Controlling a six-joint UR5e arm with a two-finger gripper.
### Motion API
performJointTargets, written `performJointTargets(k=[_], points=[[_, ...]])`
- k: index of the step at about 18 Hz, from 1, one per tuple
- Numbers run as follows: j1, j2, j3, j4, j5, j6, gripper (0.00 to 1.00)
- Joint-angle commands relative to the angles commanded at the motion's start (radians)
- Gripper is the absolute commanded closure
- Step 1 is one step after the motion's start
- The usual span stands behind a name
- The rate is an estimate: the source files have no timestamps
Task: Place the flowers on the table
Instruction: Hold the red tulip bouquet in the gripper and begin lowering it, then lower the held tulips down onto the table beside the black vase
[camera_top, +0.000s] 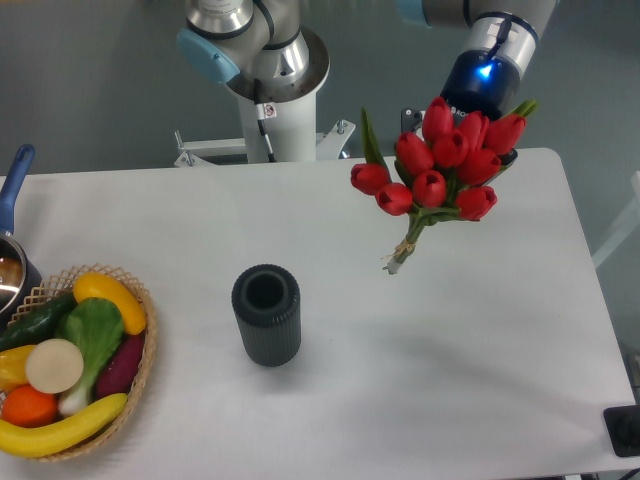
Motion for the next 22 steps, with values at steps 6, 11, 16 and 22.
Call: performJointTargets(k=[6,11,16,22], points=[[-0.005,0.006,-0.005,-0.002,0.012,0.014,0.63],[-0.017,0.009,0.012,-0.002,0.142,0.017,0.63],[-0.061,0.020,0.032,-0.006,0.323,0.017,0.63],[-0.138,0.034,0.032,-0.008,0.641,0.029,0.63]])
